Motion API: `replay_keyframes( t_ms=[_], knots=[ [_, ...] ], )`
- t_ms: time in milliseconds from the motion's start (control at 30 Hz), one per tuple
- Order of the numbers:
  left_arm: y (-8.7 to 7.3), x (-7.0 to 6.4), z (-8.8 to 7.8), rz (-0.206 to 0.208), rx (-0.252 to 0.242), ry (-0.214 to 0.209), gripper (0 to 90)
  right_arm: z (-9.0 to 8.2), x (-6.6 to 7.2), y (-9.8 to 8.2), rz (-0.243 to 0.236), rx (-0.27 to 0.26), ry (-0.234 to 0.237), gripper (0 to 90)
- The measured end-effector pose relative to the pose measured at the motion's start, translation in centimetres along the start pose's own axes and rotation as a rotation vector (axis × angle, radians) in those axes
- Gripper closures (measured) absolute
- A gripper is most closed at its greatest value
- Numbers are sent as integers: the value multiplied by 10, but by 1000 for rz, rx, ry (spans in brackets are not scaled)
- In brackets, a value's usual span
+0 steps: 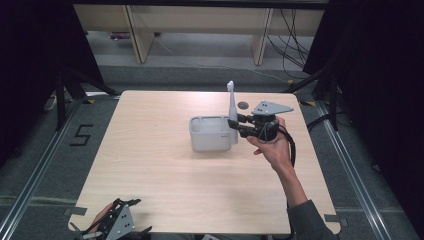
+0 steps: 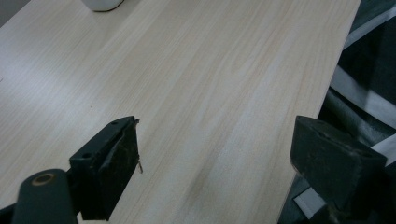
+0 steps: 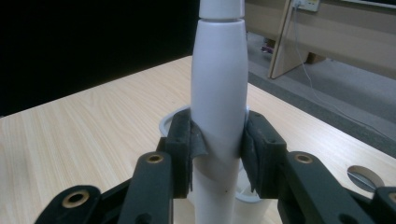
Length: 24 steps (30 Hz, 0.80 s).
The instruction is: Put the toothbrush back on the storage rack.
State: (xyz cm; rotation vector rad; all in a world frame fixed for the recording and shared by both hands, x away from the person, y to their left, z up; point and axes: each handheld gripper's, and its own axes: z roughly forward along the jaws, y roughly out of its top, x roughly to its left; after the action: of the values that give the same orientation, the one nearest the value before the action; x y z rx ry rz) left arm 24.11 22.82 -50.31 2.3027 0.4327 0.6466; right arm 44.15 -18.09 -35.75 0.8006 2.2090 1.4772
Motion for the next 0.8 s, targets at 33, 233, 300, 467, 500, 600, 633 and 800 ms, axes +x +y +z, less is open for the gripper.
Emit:
replay_keyframes(
  t_ms=[33, 233, 300, 467, 500, 600, 633, 800],
  knots=[
    [0, 0, 0, 0, 0, 0, 149, 0, 0, 0, 0, 0, 0, 663],
    [0, -1, 1, -9, -7, 0, 149, 10, 3, 7, 1, -3, 13, 662],
    [0, -1, 1, -10, -10, -1, 149, 13, 4, 10, 0, -16, 18, 662],
    [0, -1, 0, -9, -7, -1, 149, 20, 7, 16, -8, -26, 32, 663],
    [0, 0, 0, -7, -7, 0, 149, 20, 8, 17, -1, -15, 25, 662],
    [0, -1, 0, -9, -9, 0, 149, 24, 8, 20, -8, -26, 25, 662],
    [0, -1, 0, -9, -10, -1, 149, 26, 9, 20, 12, -27, 41, 662],
    [0, -1, 1, -9, -10, 1, 149, 33, 8, 24, -2, -35, 36, 662]
  ],
)
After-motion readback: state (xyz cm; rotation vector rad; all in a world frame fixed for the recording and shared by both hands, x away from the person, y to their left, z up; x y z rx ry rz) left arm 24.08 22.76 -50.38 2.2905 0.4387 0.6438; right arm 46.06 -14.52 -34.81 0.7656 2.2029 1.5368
